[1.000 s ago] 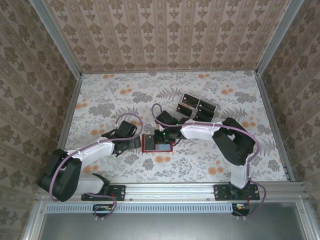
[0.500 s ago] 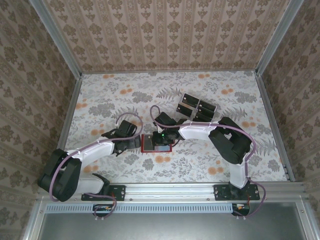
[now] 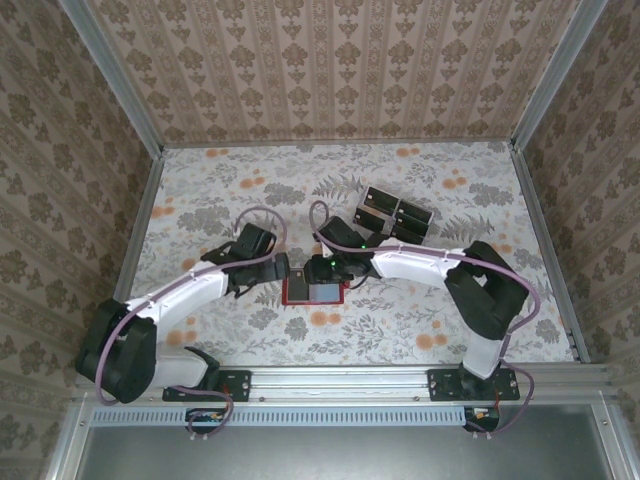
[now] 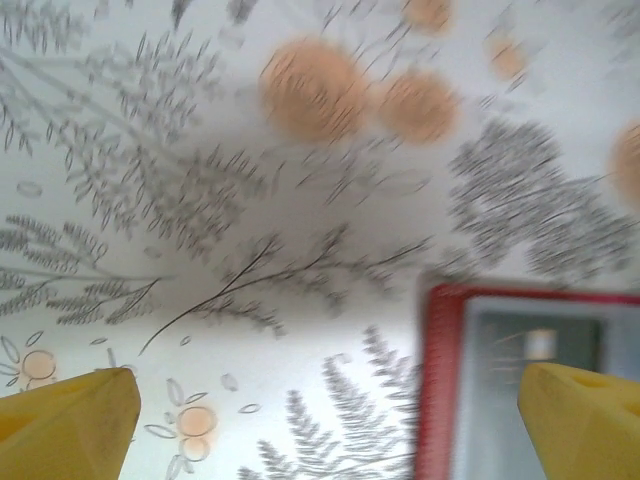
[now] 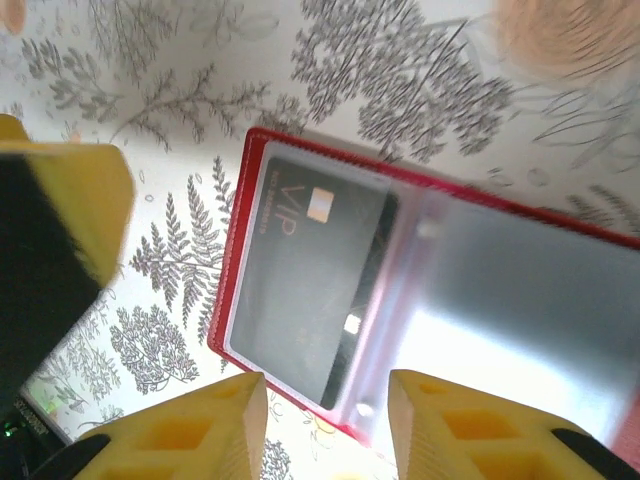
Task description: Put the credit cards into the card holder
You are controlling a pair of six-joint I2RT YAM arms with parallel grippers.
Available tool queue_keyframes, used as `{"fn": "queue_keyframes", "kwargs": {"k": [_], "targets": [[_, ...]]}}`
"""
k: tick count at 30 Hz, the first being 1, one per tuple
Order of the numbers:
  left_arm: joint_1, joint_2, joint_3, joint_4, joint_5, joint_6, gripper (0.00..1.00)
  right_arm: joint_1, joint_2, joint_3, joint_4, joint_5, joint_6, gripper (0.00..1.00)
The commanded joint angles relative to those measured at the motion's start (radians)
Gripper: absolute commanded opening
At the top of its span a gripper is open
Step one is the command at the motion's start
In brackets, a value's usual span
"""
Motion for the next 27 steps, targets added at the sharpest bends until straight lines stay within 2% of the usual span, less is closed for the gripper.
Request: {"fn": "queue_keyframes", "kwargs": {"k": [1,6,16,27], "targets": [[0.002,-0.02,0.104,-0.088,0.044,-0.088,1.0,-0.012,-0.041,-0.023,-0.094,0.09,-0.032,0.41],[-0.001,-0.019,0.242,-0.136,0.076,-0.194,1.0,-0.014,-0.043,-0.037,-0.135,0.125,-0.036,0.42],[-0.034,0.05,0.476,-0.268,0.085,-0.369,1.0,0.018,-0.137,-0.2,-0.037,0.102,0.109,0.42],[-0.068,0.111,0.636,-0.316,0.114,-0.47,1.0,0.058,-0.117,-0.203,0.001,0.085,0.153,0.41]]}}
